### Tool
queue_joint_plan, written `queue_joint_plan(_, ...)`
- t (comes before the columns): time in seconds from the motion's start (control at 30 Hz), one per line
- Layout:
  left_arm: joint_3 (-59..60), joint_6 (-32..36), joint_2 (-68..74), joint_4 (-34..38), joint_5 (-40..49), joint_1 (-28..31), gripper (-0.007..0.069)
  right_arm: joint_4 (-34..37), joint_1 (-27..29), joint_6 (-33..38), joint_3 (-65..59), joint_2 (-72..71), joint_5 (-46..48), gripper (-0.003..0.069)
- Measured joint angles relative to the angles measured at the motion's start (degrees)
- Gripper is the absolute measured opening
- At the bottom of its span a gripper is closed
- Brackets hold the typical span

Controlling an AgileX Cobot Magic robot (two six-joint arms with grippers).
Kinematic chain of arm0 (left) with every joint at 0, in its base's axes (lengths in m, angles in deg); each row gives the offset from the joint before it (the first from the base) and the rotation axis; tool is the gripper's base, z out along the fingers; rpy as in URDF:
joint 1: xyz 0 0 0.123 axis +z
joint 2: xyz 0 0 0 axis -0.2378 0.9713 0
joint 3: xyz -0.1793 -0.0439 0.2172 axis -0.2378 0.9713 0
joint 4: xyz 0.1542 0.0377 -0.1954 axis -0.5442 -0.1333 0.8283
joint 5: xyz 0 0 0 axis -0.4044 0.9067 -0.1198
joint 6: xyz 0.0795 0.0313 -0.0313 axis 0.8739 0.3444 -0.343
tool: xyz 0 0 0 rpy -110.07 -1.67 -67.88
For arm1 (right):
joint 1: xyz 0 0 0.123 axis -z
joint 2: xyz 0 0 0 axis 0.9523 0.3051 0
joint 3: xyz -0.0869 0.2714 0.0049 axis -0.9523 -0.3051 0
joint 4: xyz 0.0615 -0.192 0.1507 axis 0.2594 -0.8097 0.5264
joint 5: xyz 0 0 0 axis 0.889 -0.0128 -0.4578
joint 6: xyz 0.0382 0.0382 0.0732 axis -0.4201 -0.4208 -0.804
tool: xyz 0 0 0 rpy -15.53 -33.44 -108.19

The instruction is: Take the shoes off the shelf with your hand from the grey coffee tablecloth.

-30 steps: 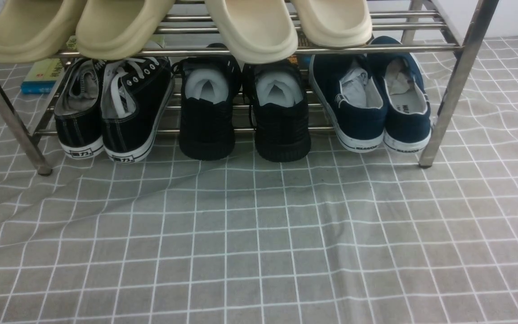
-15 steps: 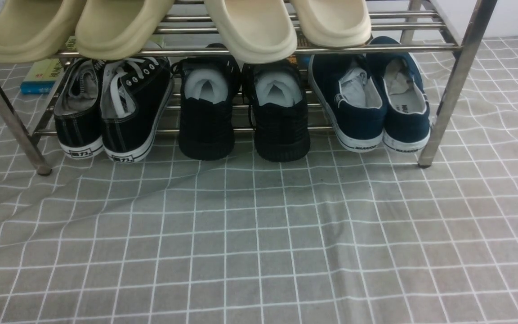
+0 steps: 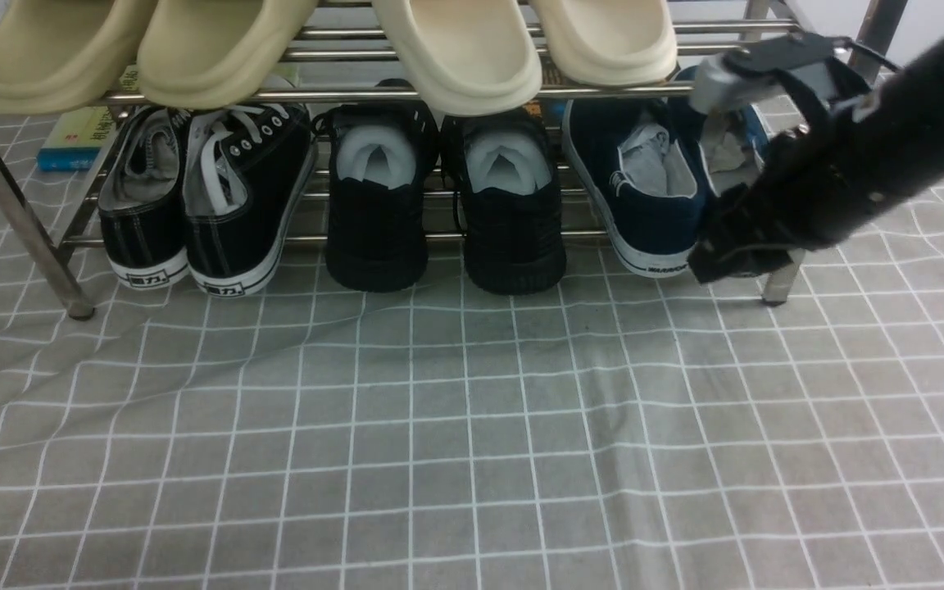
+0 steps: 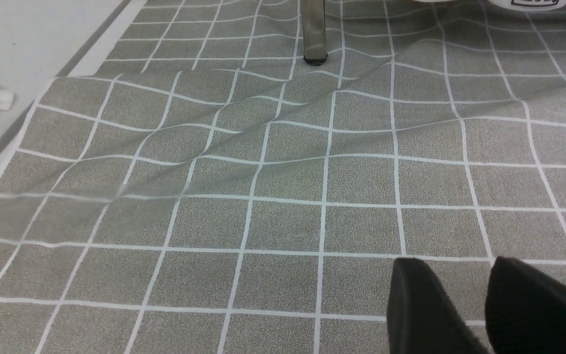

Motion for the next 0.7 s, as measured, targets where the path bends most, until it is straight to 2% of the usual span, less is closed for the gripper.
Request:
queue_joint_plan(0.13,0.00,0.00,0.00,0.00,0.00,0.00,0.0242,-4.21,-2.04,-0.19,6.80,4.95,-2.08,0.0461)
queue_joint_plan(0.23,0.00,0.00,0.00,0.00,0.00,0.00,0.0242,-5.85,-2.94,-0.19,11.21,7.99,-2.08,0.0500)
queue_joint_plan(0.43,0.00,0.00,0.00,0.00,0.00,0.00,0.0242,-8.52,-3.46,-0.19,16.20,12.76,-2.07,0.0517)
queue_joint_plan(0.7,0.00,0.00,0.00,0.00,0.00,0.00,0.0242,-13.82,-3.46,-0.19,16.56,17.81,-5.52,0.0512)
